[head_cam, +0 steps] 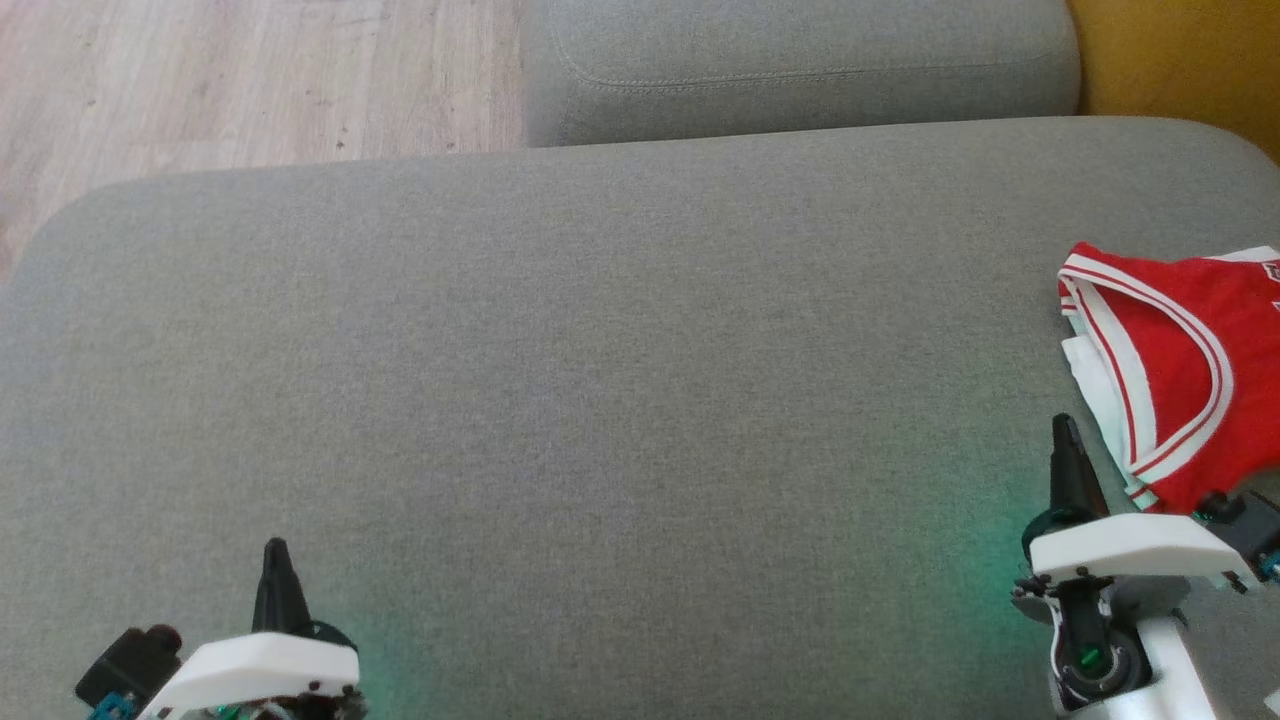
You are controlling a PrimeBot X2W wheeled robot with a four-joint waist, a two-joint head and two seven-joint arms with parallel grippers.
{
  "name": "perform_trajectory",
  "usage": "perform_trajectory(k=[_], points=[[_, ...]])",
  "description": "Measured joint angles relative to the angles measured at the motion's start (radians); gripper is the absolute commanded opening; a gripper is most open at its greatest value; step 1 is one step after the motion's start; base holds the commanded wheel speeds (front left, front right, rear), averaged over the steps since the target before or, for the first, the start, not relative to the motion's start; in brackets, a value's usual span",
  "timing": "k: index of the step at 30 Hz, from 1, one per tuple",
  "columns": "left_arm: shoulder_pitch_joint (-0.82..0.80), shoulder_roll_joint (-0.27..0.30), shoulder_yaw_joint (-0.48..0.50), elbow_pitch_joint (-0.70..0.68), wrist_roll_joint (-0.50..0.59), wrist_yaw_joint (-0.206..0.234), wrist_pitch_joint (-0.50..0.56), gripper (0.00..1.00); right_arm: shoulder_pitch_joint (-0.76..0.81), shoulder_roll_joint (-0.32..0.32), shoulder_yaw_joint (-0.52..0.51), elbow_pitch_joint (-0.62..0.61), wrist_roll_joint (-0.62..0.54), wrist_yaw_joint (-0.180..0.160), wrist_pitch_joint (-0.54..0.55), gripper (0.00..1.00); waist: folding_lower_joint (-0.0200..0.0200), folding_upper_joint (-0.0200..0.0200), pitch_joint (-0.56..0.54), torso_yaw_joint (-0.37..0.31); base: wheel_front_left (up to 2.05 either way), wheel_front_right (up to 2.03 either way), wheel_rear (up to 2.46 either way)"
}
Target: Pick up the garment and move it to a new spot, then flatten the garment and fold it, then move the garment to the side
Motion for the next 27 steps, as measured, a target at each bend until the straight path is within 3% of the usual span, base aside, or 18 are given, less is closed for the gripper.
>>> perform_trajectory(k=[27], points=[[-0.016,0.000,0.033,-0.040,-0.302,-0.043,0.073,0.00,0.021,0.000,-0.038,-0.074,0.304,0.000,0.072,0.00,0.0000,0.0000,-0.008,0.001,0.00,0.00,0.00]])
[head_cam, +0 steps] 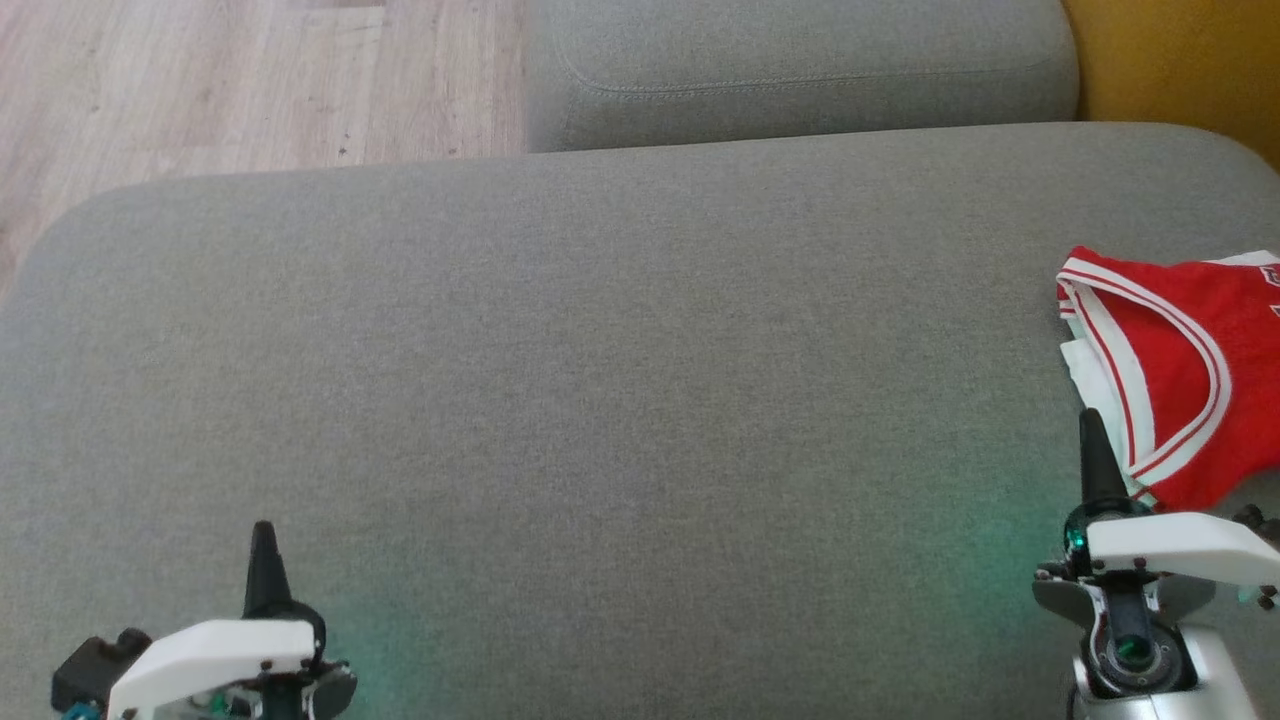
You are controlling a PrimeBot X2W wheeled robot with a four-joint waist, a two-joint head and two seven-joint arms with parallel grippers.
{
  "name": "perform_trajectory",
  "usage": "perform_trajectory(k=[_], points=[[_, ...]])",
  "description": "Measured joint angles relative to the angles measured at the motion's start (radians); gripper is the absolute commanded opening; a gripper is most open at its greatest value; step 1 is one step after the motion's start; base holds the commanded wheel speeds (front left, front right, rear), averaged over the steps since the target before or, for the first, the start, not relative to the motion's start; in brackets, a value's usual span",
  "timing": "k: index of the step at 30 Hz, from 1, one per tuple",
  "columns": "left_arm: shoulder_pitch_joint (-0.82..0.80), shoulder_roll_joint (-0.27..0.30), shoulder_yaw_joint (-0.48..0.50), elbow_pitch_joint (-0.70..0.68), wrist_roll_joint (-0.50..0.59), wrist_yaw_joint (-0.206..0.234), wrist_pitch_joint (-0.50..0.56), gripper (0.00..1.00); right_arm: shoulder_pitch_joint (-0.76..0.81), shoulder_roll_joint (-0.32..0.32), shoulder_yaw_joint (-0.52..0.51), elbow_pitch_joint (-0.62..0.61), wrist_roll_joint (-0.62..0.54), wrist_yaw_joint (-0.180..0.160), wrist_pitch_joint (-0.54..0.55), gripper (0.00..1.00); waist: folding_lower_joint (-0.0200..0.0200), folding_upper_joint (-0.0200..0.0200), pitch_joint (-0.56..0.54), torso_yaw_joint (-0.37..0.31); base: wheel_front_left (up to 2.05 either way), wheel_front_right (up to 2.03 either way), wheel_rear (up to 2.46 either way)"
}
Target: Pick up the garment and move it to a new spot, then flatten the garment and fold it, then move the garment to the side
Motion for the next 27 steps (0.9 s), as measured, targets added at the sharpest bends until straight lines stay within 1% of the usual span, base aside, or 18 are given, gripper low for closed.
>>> perform_trajectory(k=[27], points=[[-0.013,0.000,0.034,-0.042,-0.326,-0.036,0.079,0.00,0.035,0.000,-0.042,-0.084,0.329,0.000,0.077,0.00,0.0000,0.0000,-0.009,0.001,0.00,0.00,0.00]])
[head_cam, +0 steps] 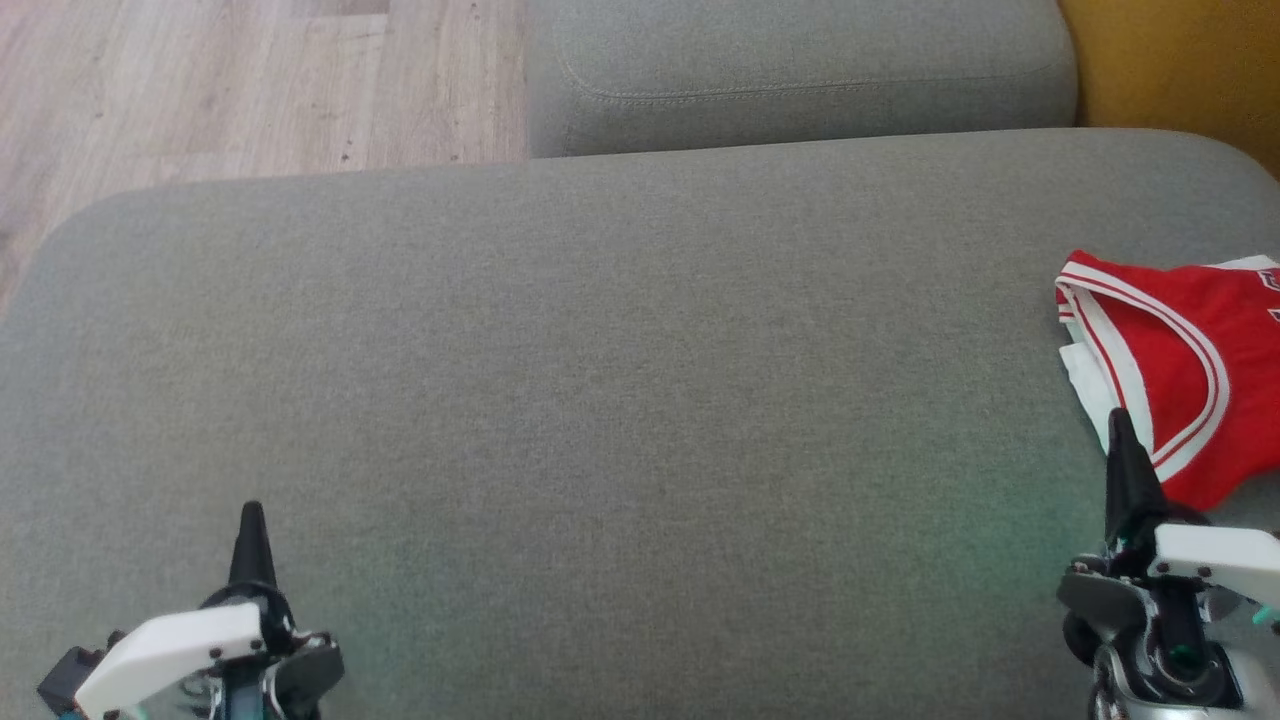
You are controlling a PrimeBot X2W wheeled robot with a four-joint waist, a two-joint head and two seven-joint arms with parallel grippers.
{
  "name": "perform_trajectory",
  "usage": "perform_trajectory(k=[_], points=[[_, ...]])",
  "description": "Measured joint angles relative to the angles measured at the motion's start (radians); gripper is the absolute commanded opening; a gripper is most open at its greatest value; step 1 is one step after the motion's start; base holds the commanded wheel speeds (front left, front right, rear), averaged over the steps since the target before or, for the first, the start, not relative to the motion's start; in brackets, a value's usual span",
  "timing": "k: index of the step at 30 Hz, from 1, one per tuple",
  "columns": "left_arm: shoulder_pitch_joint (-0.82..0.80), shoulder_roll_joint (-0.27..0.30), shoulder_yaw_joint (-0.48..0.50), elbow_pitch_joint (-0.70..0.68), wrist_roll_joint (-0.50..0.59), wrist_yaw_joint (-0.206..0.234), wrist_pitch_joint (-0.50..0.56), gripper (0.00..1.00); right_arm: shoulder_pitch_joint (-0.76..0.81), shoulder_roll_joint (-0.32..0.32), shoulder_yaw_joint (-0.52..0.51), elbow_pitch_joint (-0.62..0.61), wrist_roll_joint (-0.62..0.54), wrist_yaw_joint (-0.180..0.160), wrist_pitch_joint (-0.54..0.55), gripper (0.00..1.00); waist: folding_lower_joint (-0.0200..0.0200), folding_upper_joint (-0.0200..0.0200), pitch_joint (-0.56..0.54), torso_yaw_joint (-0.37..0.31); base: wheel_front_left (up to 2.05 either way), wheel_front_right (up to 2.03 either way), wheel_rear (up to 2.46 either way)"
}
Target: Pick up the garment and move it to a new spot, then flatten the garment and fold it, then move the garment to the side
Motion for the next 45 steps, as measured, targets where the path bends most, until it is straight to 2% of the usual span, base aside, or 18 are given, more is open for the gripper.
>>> perform_trajectory(k=[9,45], points=[[-0.008,0.000,0.006,-0.013,-0.091,-0.014,0.018,0.00,0.004,0.000,-0.015,-0.021,0.092,0.000,0.025,0.00,0.0000,0.0000,-0.002,0.000,0.00,0.00,0.00],[-0.008,0.000,0.007,-0.013,-0.092,-0.017,0.021,0.00,0.004,0.000,-0.016,-0.022,0.095,0.000,0.026,0.00,0.0000,0.0000,-0.002,0.000,0.00,0.00,0.00]])
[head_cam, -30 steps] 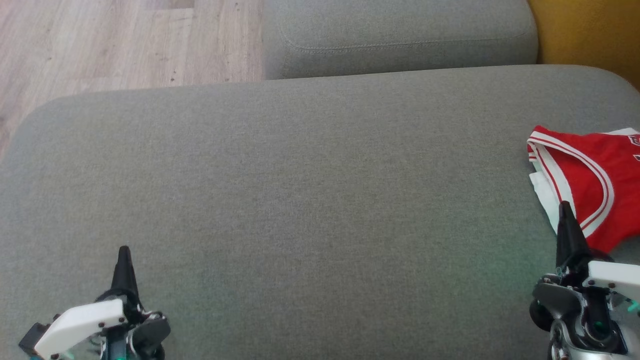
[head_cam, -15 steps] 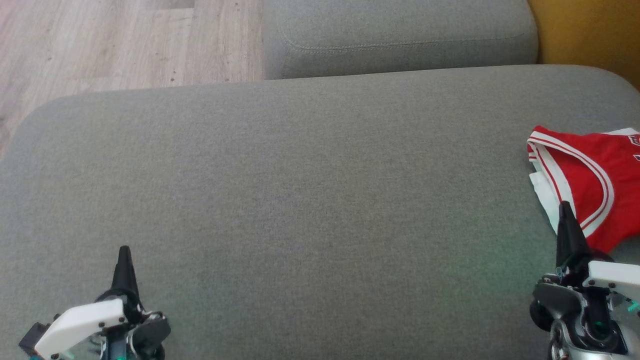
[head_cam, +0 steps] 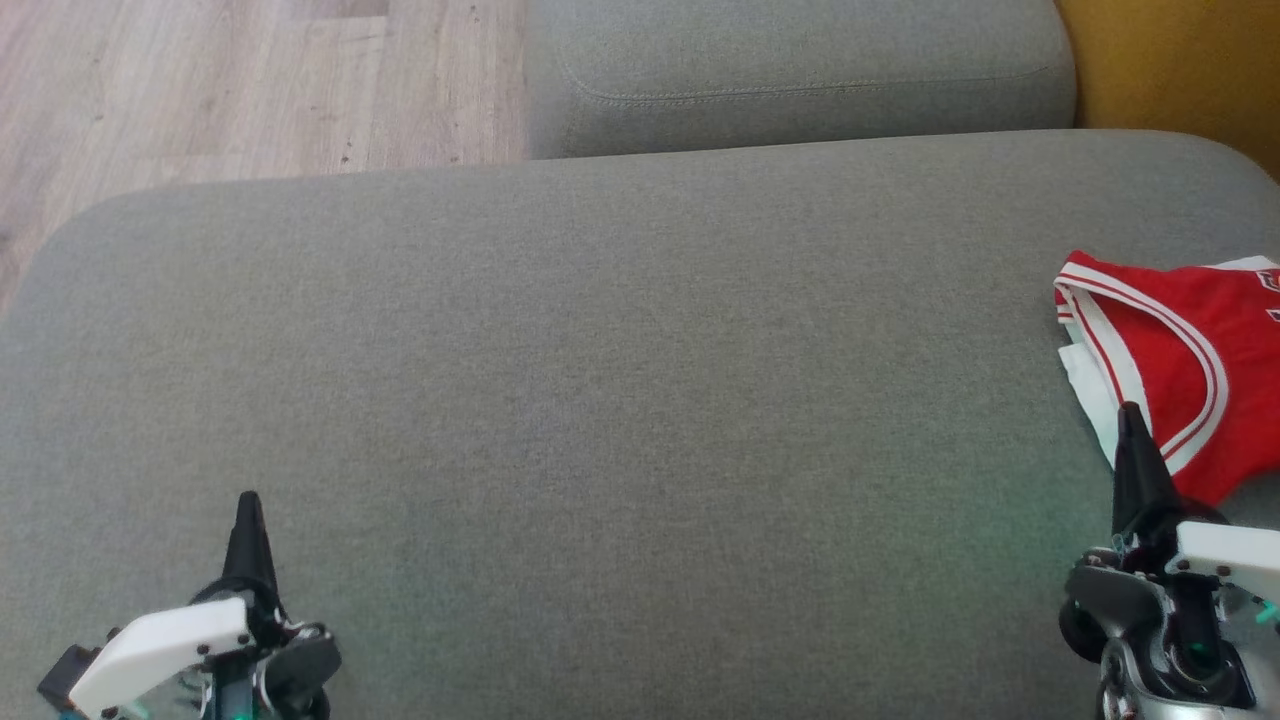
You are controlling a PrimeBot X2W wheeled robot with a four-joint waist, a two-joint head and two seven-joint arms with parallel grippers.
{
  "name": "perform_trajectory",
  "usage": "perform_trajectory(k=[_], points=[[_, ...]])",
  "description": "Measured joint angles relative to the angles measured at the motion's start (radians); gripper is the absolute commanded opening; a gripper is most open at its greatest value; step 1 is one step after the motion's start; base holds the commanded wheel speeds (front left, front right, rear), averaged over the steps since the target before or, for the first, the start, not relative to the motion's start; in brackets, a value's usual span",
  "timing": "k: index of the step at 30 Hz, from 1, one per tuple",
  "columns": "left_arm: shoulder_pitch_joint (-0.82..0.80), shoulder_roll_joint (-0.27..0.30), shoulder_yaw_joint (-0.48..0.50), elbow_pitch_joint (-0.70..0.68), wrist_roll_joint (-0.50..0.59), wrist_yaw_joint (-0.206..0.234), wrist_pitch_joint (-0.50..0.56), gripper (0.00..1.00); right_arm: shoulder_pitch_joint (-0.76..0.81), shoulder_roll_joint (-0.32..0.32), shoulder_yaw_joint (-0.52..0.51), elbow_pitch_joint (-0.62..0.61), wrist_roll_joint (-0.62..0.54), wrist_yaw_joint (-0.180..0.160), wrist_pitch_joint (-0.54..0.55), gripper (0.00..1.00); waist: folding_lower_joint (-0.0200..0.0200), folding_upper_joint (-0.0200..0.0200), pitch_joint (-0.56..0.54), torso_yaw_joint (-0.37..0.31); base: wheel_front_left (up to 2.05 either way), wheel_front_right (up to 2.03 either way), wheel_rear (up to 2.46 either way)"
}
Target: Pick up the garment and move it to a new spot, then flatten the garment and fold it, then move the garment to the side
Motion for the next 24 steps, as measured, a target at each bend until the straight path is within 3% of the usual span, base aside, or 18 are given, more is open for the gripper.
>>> perform_trajectory(k=[24], points=[[0.000,0.000,0.000,0.000,0.000,0.000,0.000,0.00,0.000,0.000,0.000,0.000,0.000,0.000,0.000,0.00,0.0000,0.0000,0.000,0.000,0.00,0.00,0.00]])
